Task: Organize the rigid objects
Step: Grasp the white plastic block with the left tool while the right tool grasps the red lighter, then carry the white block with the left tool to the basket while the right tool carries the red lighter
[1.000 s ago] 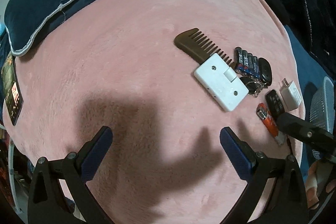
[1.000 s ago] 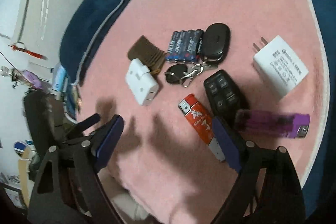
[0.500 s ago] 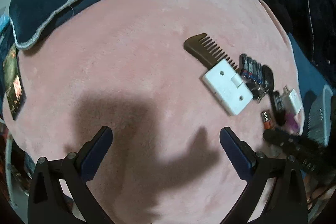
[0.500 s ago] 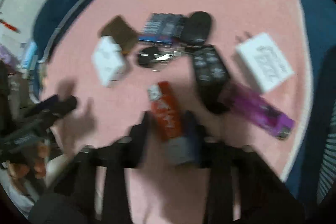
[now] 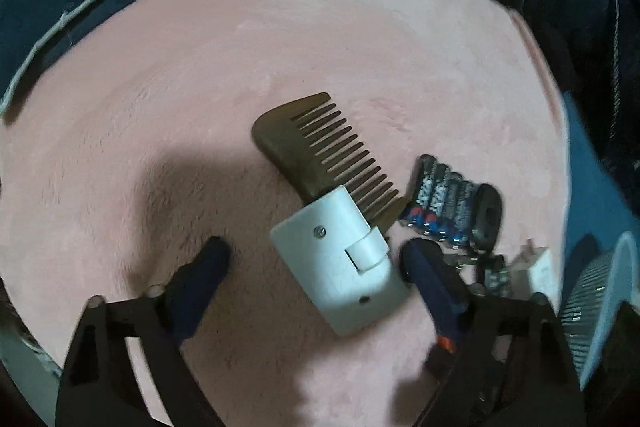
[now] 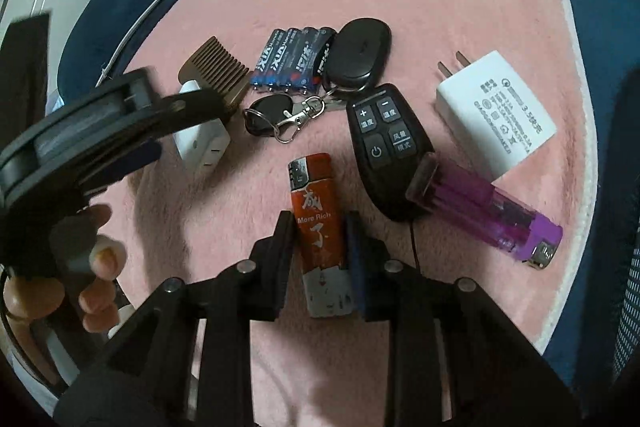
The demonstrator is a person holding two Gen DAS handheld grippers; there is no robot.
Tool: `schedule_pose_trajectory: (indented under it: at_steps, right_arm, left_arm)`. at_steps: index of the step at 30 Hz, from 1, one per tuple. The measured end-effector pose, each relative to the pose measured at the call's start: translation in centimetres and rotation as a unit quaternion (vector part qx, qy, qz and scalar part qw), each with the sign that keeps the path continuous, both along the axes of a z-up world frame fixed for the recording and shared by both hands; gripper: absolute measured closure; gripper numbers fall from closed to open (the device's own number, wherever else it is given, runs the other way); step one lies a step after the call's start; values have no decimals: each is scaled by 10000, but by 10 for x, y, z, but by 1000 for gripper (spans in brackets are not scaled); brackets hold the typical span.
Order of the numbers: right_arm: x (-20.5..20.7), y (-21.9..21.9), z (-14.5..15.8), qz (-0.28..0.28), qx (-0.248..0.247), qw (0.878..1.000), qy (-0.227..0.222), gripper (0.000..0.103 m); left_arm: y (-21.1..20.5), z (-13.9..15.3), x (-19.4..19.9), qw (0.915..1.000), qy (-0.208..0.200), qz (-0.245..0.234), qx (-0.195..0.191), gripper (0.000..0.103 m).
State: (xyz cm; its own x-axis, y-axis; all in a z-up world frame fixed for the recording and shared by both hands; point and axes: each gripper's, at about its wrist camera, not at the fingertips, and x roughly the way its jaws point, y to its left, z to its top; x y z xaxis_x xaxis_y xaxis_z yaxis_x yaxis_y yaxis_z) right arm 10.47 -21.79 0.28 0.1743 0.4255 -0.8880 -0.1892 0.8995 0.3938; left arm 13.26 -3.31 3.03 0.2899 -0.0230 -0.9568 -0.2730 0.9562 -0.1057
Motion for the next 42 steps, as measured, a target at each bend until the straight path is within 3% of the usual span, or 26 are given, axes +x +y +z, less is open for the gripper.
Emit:
schedule_pose_trajectory:
  at_steps: [2,5,7,10,16,20,24,29,35,37,42]
  right_arm:
    - [3,5,0,63,-30,10000,-22,76]
    - [5,9,0,101,-62,9999,-53,77]
    - [5,13,1,105,-102,9998,-95,77]
    - [5,16,1,101,-141,9998,-130,77]
    - [4,18,1,94,-239,9995,-192,77]
    - [2,19,1,114,-295,9992,-241,76]
    - [1,24,4,145,-326,9987,-351,79]
    - [5,15,4,48,-27,9997,-253,80]
    - [-4,17,7,205,-86,9993,-293,80]
    - [-7,20,7,237,-150,9991,-303,80]
    - [-7,23,5,236,-238,9989,-314,79]
  left_arm:
    - [-5,-3,0,9998,5,-177,100,26]
    - [-9,2,-6,9980,6,-575,250,50]
    - [-11,8,-13,9942,58,-894,592,53]
    - [-7,11,-23,9897,151,-1144,843,54]
    - [6,5,-32,9914,150,-1215,467,55]
    - [13,-2,-35,9941,-61,-1061,239,51]
    - [19,9,-45,9948,-196,-990,157,57]
    - [22,23,-62,9937,-46,-1108,172,57]
    - [12,22,-86,9890,191,-1445,251,56]
    - [15,20,-90,9905,65,-1353,239,56]
    - [26,18,-88,9955,-200,-900,-205,54]
